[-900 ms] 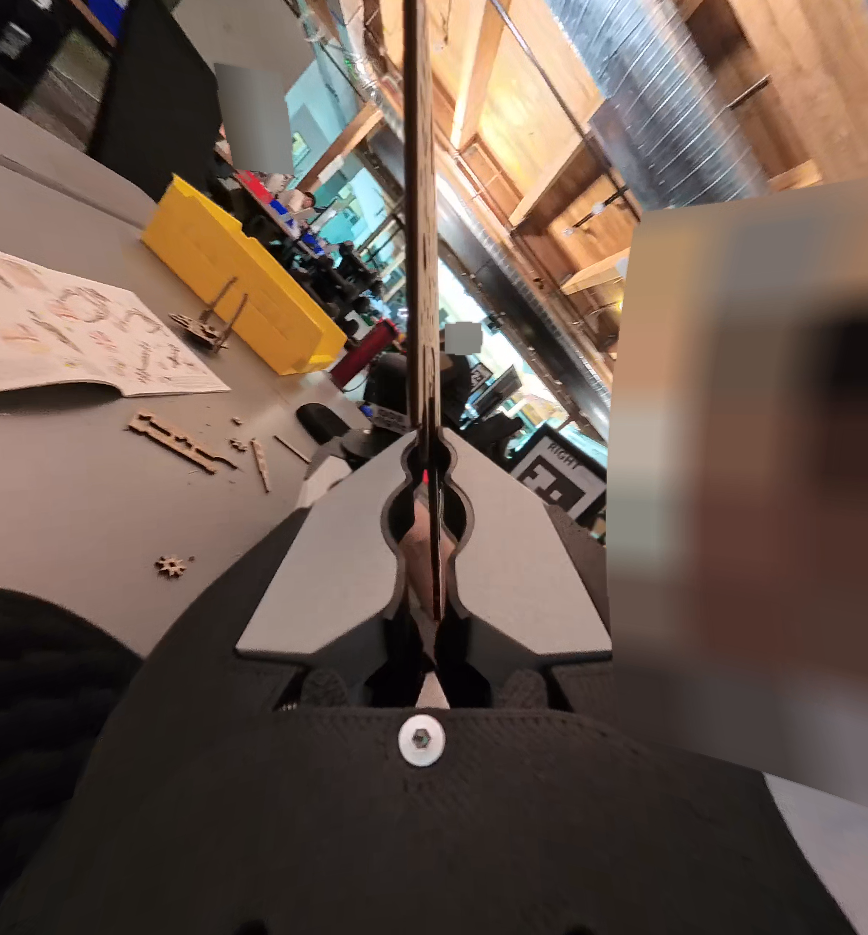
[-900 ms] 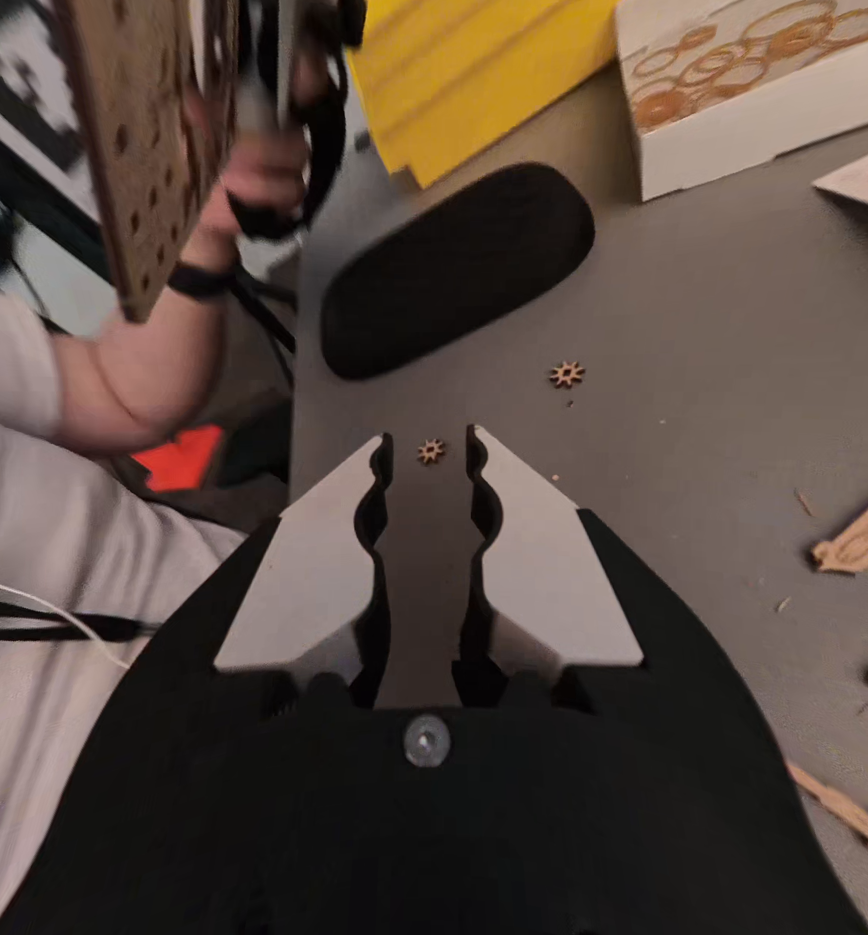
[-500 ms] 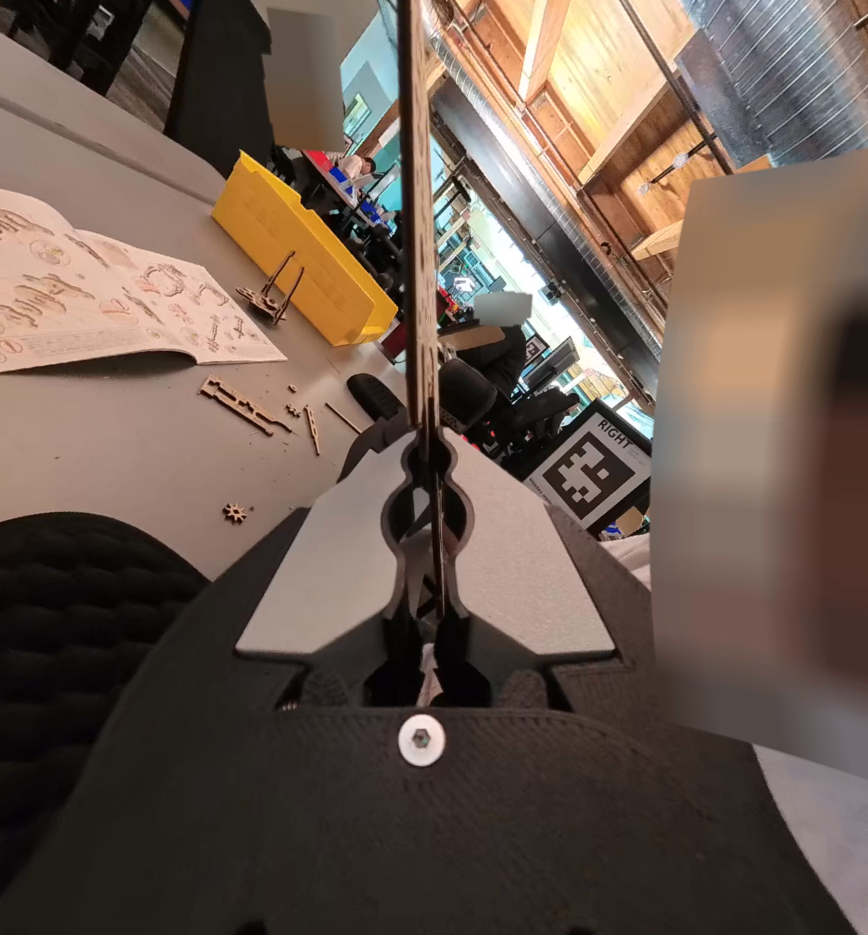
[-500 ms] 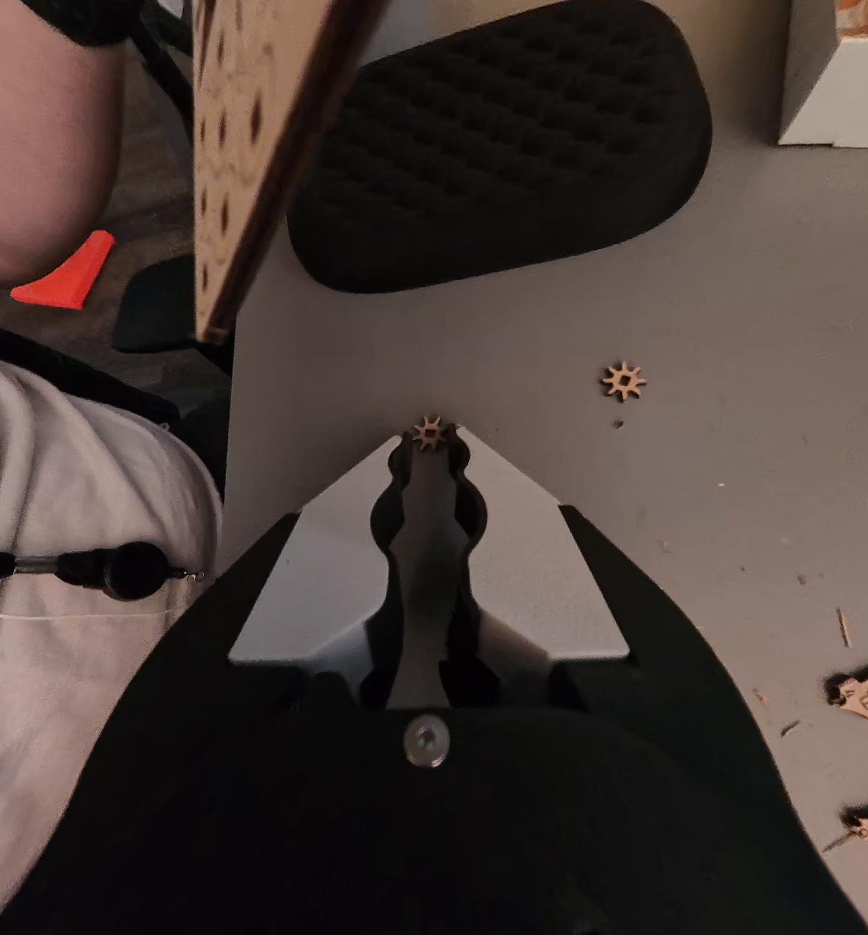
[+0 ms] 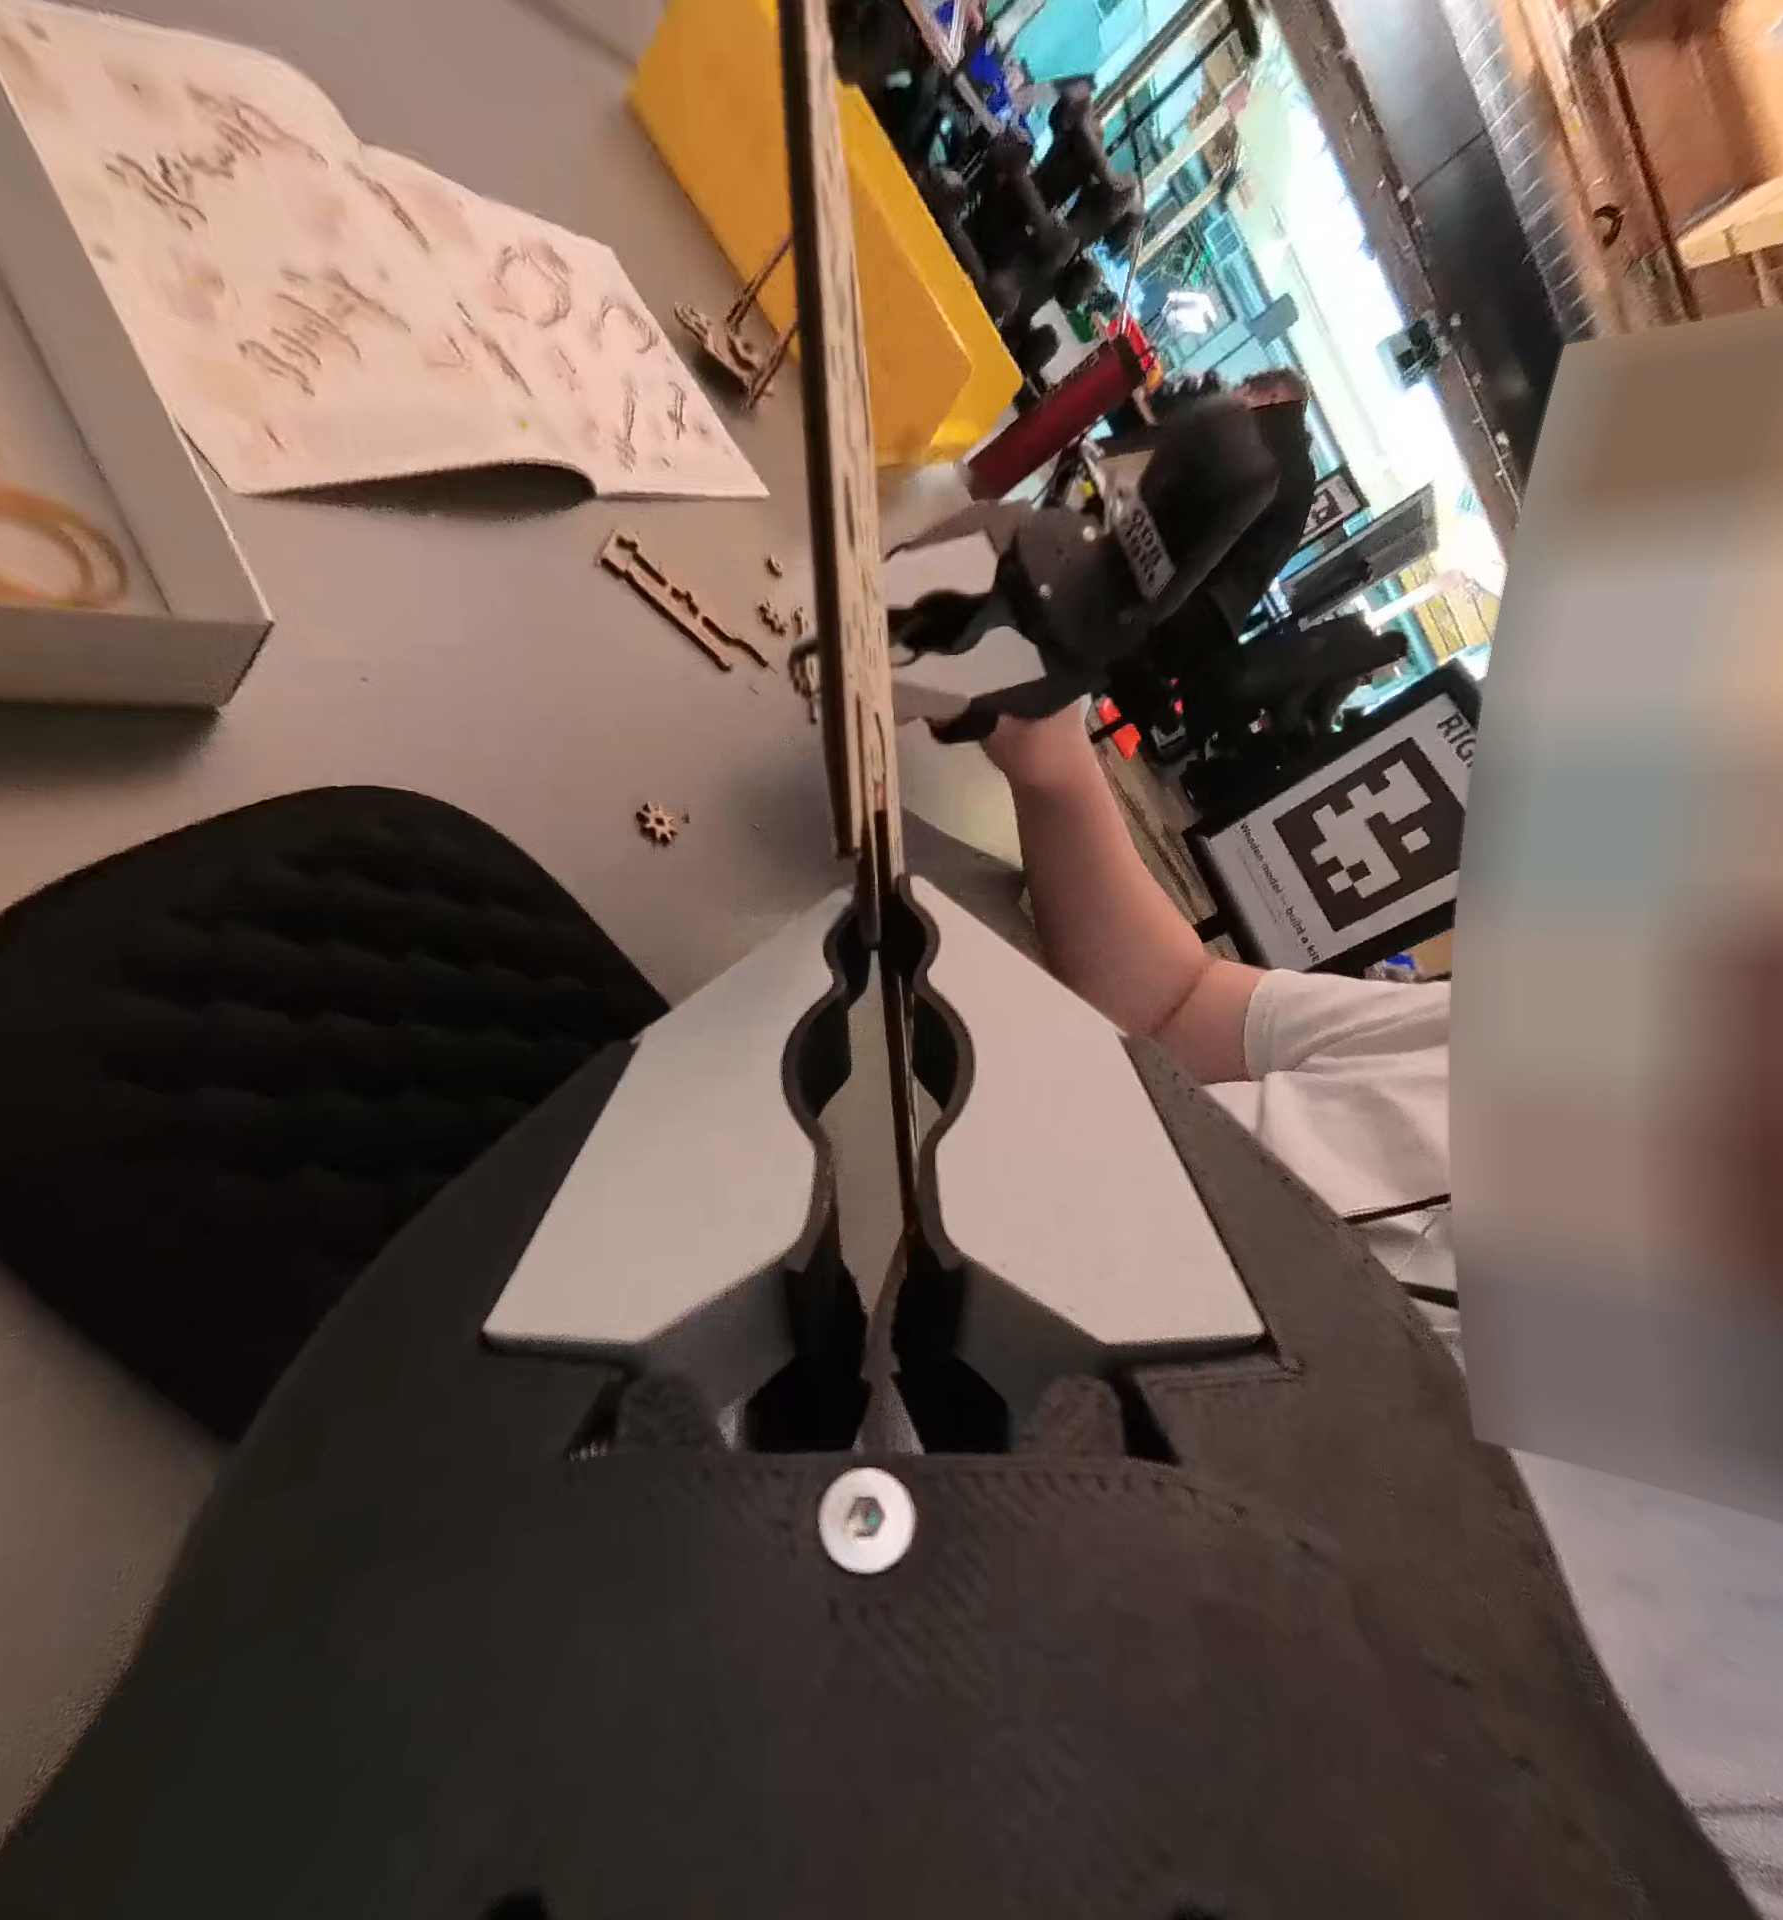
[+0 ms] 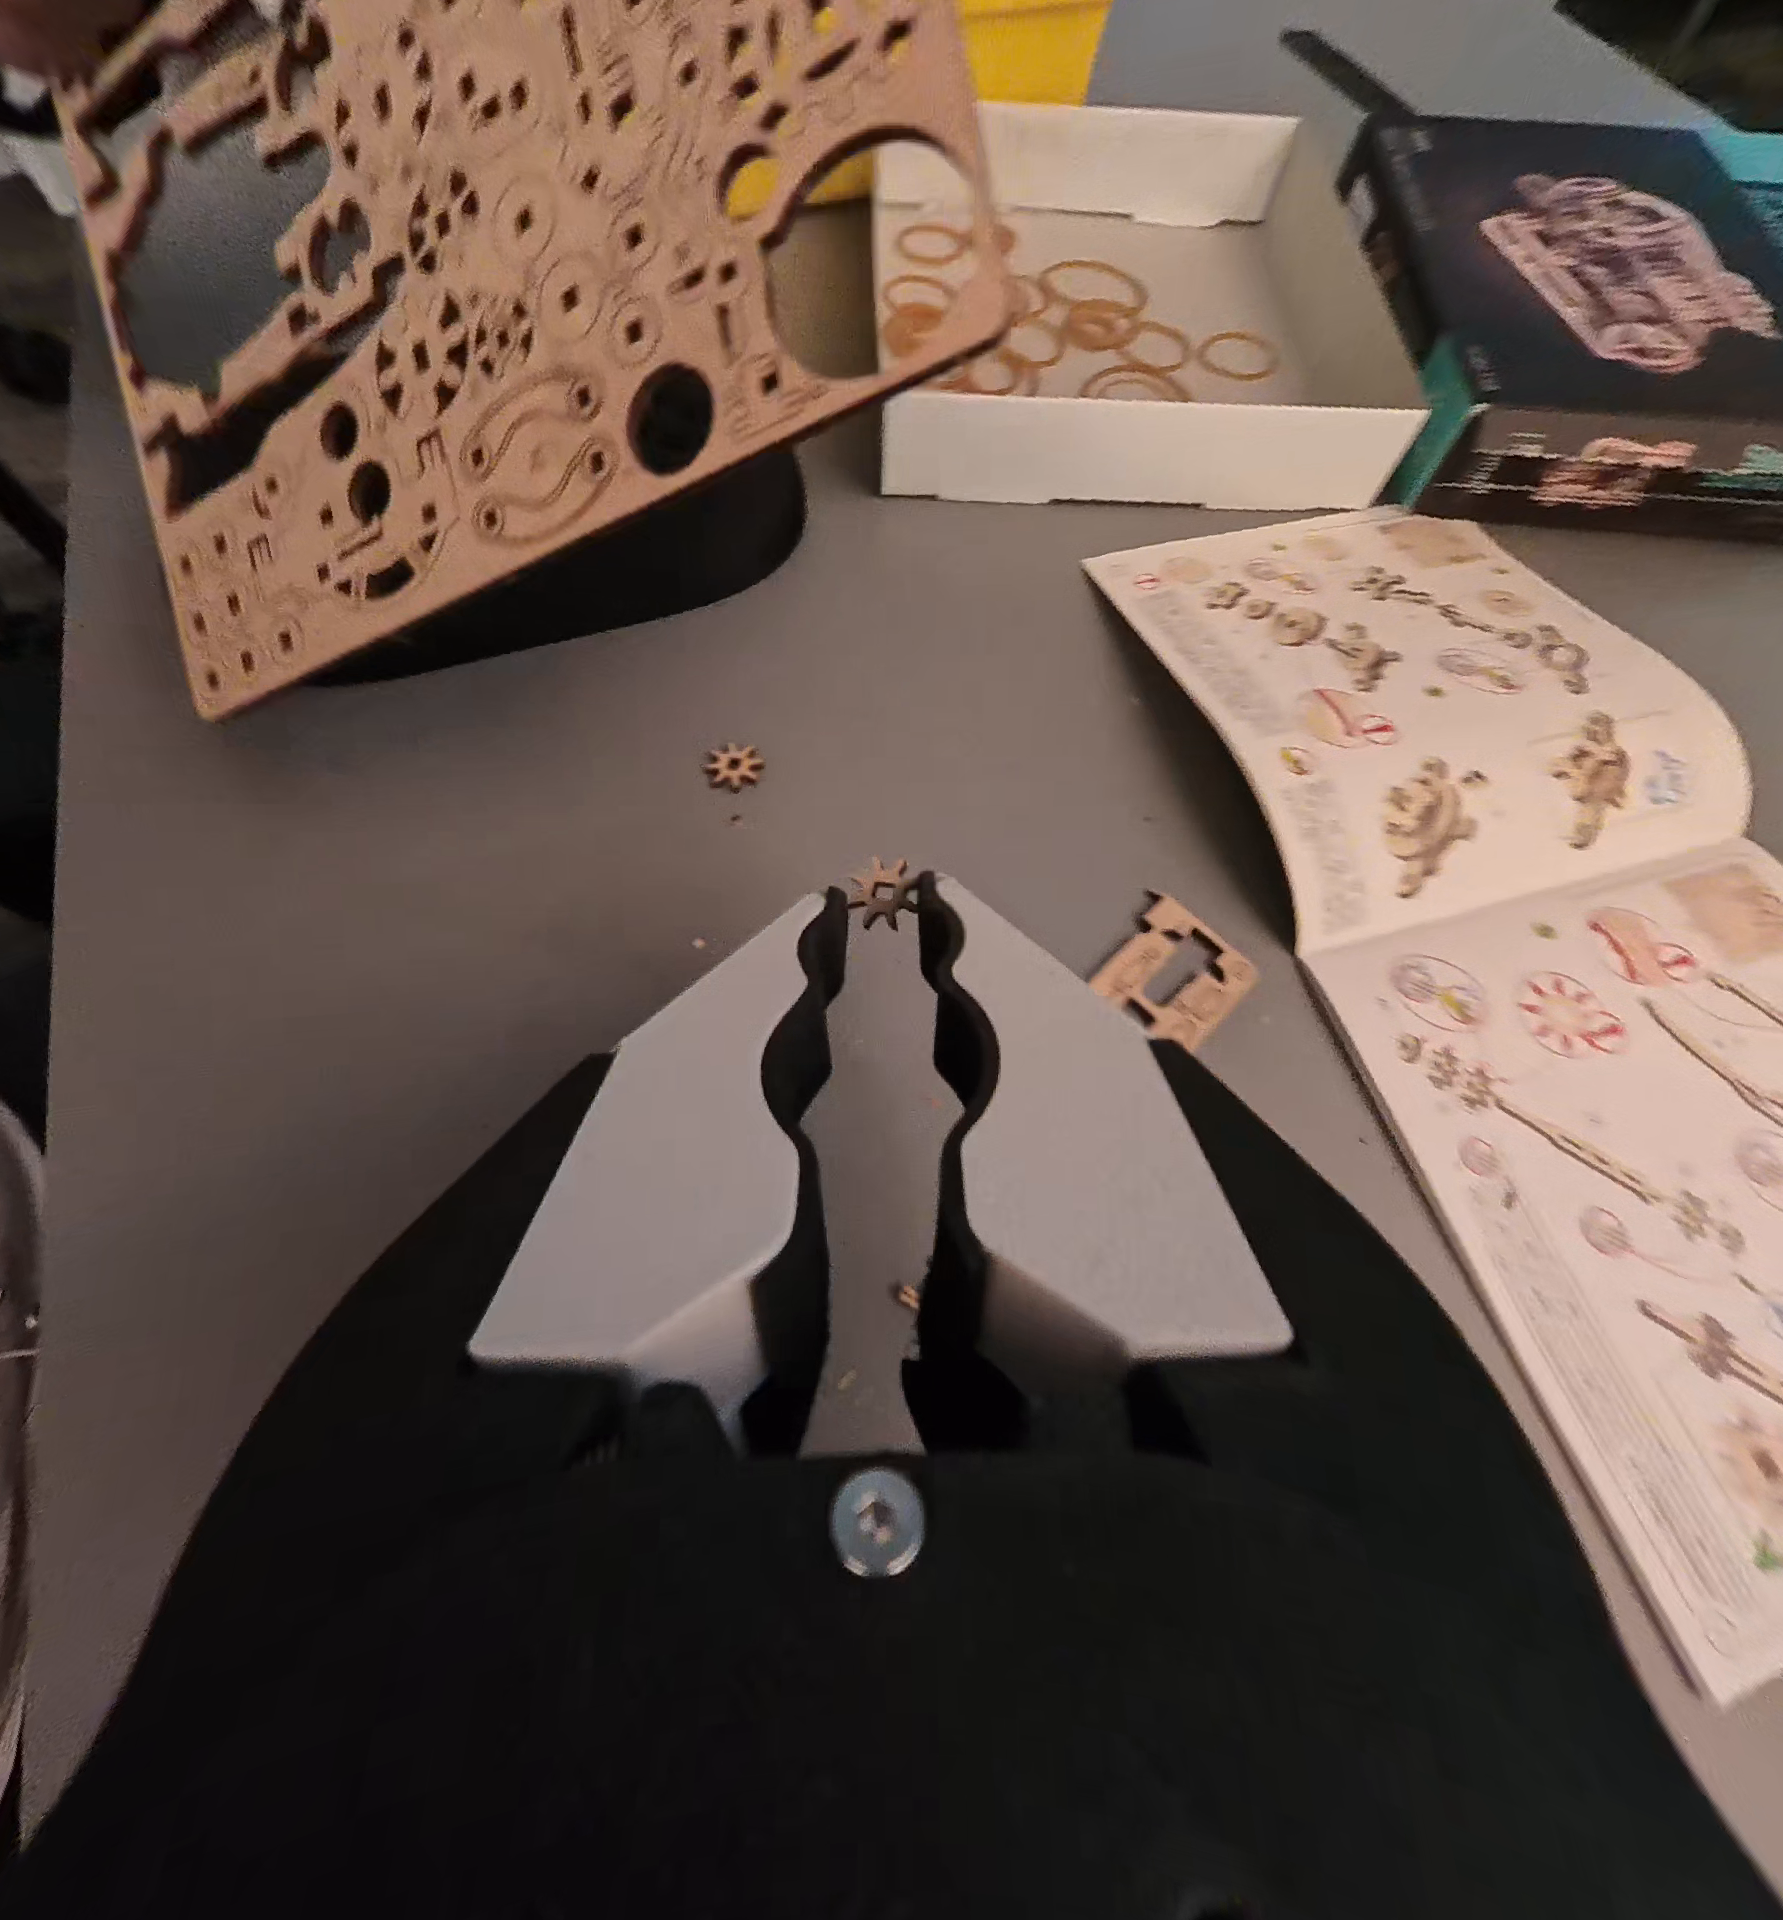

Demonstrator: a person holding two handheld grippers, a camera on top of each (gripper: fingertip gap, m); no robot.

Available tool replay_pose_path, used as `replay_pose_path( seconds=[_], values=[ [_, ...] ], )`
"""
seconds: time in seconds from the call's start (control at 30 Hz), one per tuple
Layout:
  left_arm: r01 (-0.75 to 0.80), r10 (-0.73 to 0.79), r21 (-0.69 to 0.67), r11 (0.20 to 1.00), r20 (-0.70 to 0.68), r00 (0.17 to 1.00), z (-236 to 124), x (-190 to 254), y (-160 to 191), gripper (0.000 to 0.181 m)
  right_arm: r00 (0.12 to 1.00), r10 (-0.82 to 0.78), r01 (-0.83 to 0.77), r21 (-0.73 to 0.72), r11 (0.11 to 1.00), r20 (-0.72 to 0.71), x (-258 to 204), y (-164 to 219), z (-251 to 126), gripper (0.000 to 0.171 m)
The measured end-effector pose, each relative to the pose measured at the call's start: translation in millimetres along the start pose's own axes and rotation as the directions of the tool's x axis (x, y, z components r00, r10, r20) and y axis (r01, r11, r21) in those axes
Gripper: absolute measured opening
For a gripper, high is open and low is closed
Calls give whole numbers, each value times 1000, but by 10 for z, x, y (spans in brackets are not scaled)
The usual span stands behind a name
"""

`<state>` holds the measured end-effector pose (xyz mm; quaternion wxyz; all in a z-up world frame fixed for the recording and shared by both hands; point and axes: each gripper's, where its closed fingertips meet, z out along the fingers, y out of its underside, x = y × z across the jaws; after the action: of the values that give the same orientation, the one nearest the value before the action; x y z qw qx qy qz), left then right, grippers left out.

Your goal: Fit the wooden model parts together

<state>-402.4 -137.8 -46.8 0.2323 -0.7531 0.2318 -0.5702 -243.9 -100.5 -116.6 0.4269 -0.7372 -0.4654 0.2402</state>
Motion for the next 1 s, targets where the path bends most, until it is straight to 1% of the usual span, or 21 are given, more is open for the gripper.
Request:
replay_pose_path(
  seconds=[0.13, 0.2, 0.3, 0.37, 0.4, 0.5, 0.57, 0.63, 0.73, 0.87, 0.93, 1.0],
  values=[
    [20, -19, -66, 998, 10, 1000, 77, -39, 89, 1, 998, 67, -65, 93, 994, -21, 143, -34, -168, 12],
    [17, -15, -129, 991, 17, 1000, 120, -47, 157, 2, 995, 100, -98, 131, 986, -7, 170, -24, -214, 12],
    [20, -25, -240, 971, -18, 1000, 208, 8, 231, 1, 989, 139, -142, 102, 985, 43, 129, 67, -210, 12],
    [12, -23, -338, 941, -31, 999, 244, 17, 279, 2, 981, 165, -169, 31, 985, 101, 29, 164, -187, 12],
    [5, -17, -391, 920, -26, 1000, 249, 6, 311, 1, 981, 170, -171, 1, 985, 95, 22, 217, -180, 12],
    [-11, -12, -559, 829, -38, 999, 220, 42, 422, 2, 981, 189, -186, -57, 981, 46, 43, 342, -221, 12],
    [-8, -54, -656, 755, -75, 996, 196, 127, 477, 1, 970, 237, -235, -38, 971, 47, 44, 350, -290, 12],
    [-2, -95, -722, 692, -93, 991, 228, 179, 473, 1, 956, 283, -284, -4, 959, 72, 26, 328, -355, 12],
    [11, -142, -831, 556, -82, 986, 325, 189, 479, 2, 952, 305, -305, -5, 952, 21, 108, 405, -419, 12],
    [-10, -140, -928, 373, -67, 988, 546, 194, 395, 2, 941, 338, -338, 16, 941, -10, 192, 474, -549, 12],
    [-32, -116, -962, 271, -66, 991, 670, 194, 361, 1, 937, 348, -347, 39, 937, -27, 242, 494, -661, 12],
    [-62, -82, -981, 186, -78, 994, 837, 184, 349, 2, 934, 353, -350, 57, 935, -61, 317, 529, -798, 12]
  ],
)
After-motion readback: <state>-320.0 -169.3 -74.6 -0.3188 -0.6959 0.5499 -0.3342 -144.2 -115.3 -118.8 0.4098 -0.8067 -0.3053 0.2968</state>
